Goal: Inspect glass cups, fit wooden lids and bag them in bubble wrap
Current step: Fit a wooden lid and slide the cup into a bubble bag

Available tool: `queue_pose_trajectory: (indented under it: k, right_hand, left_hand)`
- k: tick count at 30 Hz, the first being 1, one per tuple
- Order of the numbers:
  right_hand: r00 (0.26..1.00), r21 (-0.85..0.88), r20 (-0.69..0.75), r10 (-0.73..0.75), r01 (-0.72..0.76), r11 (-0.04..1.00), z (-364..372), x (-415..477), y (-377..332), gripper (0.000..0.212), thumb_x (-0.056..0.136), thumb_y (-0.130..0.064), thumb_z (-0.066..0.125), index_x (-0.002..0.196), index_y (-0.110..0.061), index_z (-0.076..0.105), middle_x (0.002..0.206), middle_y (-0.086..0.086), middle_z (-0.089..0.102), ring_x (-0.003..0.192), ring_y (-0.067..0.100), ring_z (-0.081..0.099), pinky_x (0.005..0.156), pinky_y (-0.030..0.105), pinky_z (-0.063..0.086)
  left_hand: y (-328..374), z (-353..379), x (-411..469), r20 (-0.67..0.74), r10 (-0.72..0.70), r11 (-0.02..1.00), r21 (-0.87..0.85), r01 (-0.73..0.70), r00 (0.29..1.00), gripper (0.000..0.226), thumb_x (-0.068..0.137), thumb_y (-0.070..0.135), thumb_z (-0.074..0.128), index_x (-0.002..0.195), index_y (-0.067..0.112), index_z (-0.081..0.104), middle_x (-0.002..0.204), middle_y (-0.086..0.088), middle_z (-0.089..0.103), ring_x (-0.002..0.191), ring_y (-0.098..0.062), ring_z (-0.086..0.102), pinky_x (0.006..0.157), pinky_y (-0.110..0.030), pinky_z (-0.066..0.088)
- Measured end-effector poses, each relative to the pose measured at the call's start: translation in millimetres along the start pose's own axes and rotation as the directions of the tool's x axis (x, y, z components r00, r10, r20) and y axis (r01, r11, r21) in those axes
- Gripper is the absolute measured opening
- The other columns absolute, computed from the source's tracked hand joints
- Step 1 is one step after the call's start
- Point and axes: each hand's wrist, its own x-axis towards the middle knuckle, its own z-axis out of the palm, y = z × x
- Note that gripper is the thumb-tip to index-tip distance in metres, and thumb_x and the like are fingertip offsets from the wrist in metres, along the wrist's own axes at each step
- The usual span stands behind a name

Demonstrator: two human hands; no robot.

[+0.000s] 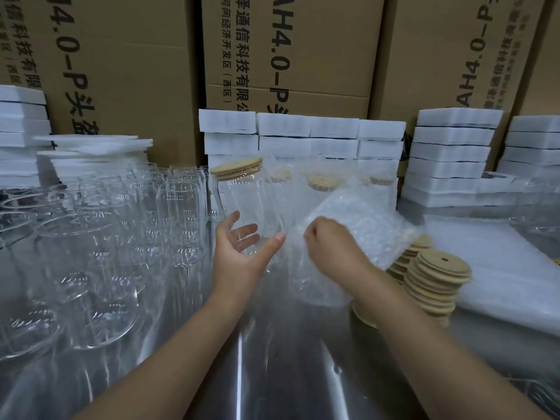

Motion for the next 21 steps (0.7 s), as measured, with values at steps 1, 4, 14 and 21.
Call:
queue_pose_trajectory:
  k: [1,4,14,21]
  right_hand:
    - [0.999,0.066,0.044,0.031,-0.033,0.997,10,-1,0,0.022,0.098,-0.011,0.043,0.104,0.002,0.059,0.105,0.016,0.061,0.092,0.027,0.059,0.076,0.034,0.045]
    - [0.978,0.368,0.176,0.113,-0.171,0.914,31,-5,4,0.015,0.091,-0.019,0.061,0.101,-0.008,0.063,0.090,0.005,0.064,0.071,0.016,0.061,0.069,0.027,0.051]
    - [0.923,0.453,0.383,-0.050,-0.141,0.880,39,-14,16,0.063,0.076,-0.012,0.074,0.131,-0.026,0.047,0.126,-0.004,0.050,0.105,0.011,0.056,0.090,0.033,0.053]
    - [0.993,0.288,0.111,-0.051,0.017,0.957,55,-12,14,0.040,0.079,-0.016,0.066,0.116,-0.023,0.054,0.103,-0.005,0.056,0.087,0.009,0.054,0.066,0.011,0.041]
  left_hand:
    - [1,0,0,-0.001,0.007,1.000,0.003,-0.007,1.000,0.097,0.045,0.058,0.078,0.131,0.035,0.037,0.116,0.009,0.059,0.110,-0.009,0.061,0.064,-0.019,0.054]
    - [0,-2,1,-0.012,0.014,1.000,0.028,-0.014,1.000,0.099,0.044,0.061,0.076,0.132,0.035,0.037,0.117,0.008,0.059,0.112,-0.011,0.061,0.084,-0.035,0.057]
    - [-3,0,2,-0.019,-0.011,1.000,0.007,0.011,1.000,0.081,0.059,0.042,0.078,0.130,0.032,0.039,0.114,0.004,0.061,0.107,-0.014,0.065,0.091,-0.045,0.056]
    - [-5,3,0,0.018,-0.045,0.999,0.000,0.045,0.999,0.080,0.059,0.041,0.076,0.130,0.032,0.039,0.113,0.006,0.061,0.108,-0.016,0.066,0.084,-0.040,0.057]
